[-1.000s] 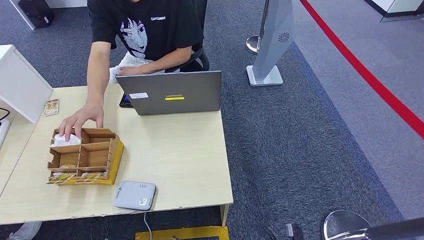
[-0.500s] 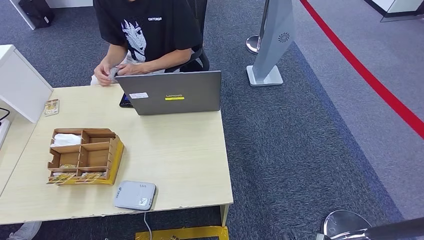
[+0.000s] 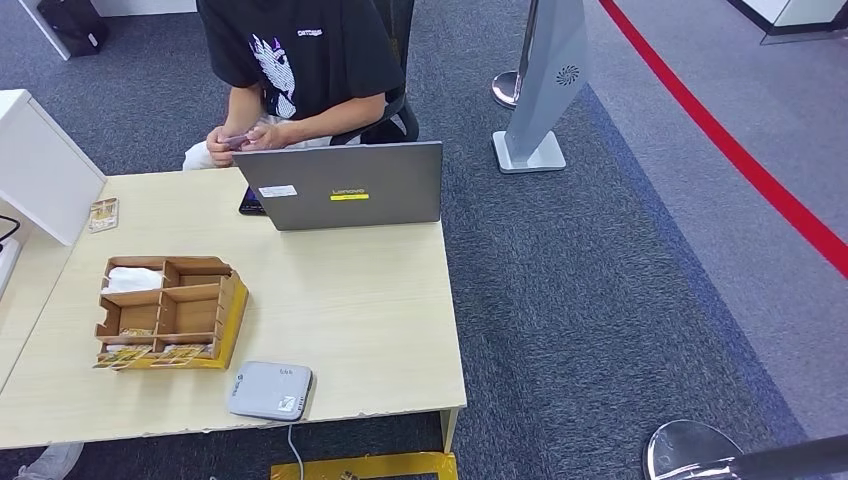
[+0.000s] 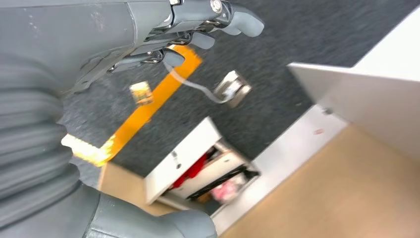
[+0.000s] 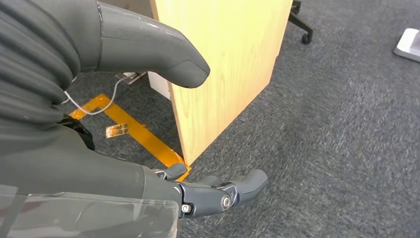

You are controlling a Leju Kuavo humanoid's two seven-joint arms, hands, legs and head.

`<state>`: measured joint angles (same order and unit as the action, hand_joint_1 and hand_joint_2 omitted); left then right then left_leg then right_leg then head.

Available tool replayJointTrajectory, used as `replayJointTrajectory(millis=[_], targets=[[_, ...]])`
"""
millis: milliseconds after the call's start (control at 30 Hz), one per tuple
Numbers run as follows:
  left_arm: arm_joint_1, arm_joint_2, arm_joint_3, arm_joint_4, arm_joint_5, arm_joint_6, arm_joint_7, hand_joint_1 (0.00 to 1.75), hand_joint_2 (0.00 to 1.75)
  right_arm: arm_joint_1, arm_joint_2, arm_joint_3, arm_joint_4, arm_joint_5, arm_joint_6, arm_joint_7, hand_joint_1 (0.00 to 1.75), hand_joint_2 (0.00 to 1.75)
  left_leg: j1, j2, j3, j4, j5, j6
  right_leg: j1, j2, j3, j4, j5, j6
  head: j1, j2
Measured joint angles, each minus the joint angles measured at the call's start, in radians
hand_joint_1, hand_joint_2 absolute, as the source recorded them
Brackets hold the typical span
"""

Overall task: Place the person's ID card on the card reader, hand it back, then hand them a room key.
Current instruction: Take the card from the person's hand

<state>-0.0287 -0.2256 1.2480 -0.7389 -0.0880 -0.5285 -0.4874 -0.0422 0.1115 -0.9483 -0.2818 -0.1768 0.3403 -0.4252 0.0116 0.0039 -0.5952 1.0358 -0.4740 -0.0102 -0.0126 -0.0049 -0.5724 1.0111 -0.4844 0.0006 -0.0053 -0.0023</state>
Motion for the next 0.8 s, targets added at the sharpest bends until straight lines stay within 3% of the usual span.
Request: replayJointTrajectory(millis=[200, 300, 433, 567, 667, 800], targets=[[0.024, -0.061, -0.001, -0.192, 0.040, 0.034, -0.007, 0.00, 1.75, -0.008, 0.012, -0.044, 0.009, 0.006, -0.010, -0.002, 0.00, 1.75, 0.000, 0.000, 0.000, 0.000, 0.000, 0.000, 0.000, 0.000, 0.000, 0.000, 0.000, 0.000, 0.000, 0.000], [0.086, -0.072, -0.071, -0.344, 0.125, 0.162, -0.063, 0.00, 1.75, -0.012, 0.022, -0.070, 0.012, -0.005, -0.021, 0.014, 0.00, 1.75, 0.004, 0.002, 0.001, 0.000, -0.001, -0.002, 0.003, 0.002, 0.000, 0.000, 0.000, -0.001, 0.001, 0.000], [0.284, -0.084, -0.368, -0.792, 0.142, 0.484, -0.100, 0.00, 1.75, -0.013, 0.039, -0.089, 0.017, 0.028, -0.060, 0.022, 0.00, 1.75, 0.004, -0.002, 0.001, 0.001, -0.002, -0.003, 0.004, -0.001, -0.002, 0.000, -0.002, -0.001, -0.002, 0.000], [0.382, -0.101, -0.666, -1.192, -0.119, 0.604, -0.182, 0.00, 1.75, -0.025, 0.053, -0.093, 0.025, 0.065, -0.087, 0.038, 0.00, 1.75, 0.003, -0.007, 0.000, 0.001, -0.001, -0.001, 0.003, -0.007, 0.001, -0.001, -0.003, -0.001, 0.002, 0.000], [0.367, -0.101, -0.841, -1.373, -0.410, 0.684, -0.200, 0.00, 1.75, -0.027, 0.057, -0.088, 0.030, 0.105, -0.088, 0.048, 0.00, 1.75, 0.002, -0.005, 0.001, 0.001, 0.000, -0.001, 0.002, -0.006, 0.002, -0.001, 0.000, -0.001, 0.002, 0.000], [0.249, -0.055, -1.011, -1.461, -0.819, 0.786, -0.074, 0.00, 1.75, -0.032, 0.058, -0.065, 0.037, 0.157, -0.075, 0.056, 0.00, 1.75, 0.002, -0.005, 0.002, 0.001, 0.002, -0.001, 0.002, -0.006, 0.002, -0.001, 0.001, -0.002, 0.002, 0.000]])
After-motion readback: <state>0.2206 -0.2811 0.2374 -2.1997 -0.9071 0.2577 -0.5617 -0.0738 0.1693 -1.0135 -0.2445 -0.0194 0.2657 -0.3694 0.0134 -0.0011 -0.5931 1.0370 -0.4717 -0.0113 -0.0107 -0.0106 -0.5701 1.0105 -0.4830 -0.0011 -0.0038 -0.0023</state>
